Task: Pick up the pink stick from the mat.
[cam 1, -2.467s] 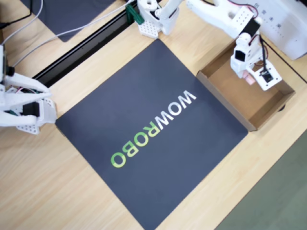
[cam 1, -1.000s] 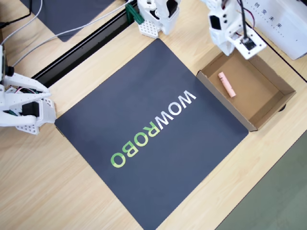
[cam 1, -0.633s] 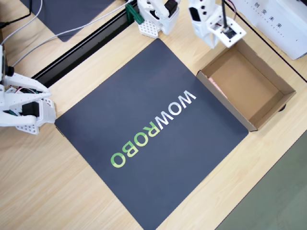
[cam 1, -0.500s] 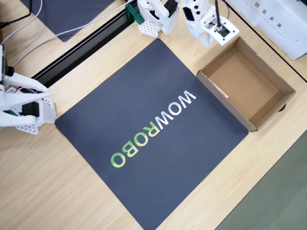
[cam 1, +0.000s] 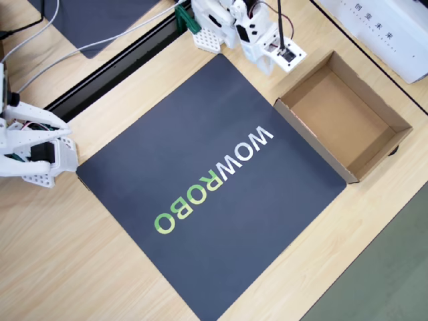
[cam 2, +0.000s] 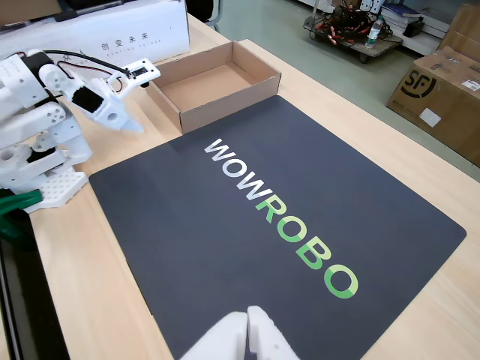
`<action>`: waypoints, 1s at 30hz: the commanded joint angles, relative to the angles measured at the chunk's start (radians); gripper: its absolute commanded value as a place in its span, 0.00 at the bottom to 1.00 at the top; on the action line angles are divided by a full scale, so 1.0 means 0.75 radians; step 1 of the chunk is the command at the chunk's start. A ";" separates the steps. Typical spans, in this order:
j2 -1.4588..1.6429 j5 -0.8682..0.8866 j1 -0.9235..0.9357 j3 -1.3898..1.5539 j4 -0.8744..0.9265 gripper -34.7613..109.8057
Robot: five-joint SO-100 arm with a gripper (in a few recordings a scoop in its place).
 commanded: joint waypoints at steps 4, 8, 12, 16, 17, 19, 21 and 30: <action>0.112 -0.086 0.002 0.051 0.125 0.24; 0.112 -0.108 -0.004 0.051 0.194 0.24; 0.112 -0.115 0.000 0.051 0.229 0.24; 0.112 -0.115 0.004 0.051 0.229 0.24; 0.112 -0.115 0.004 0.051 0.229 0.24; 0.112 -0.115 0.004 0.051 0.229 0.24; 0.112 -0.115 0.004 0.051 0.229 0.24; 0.112 -0.115 0.004 0.051 0.229 0.24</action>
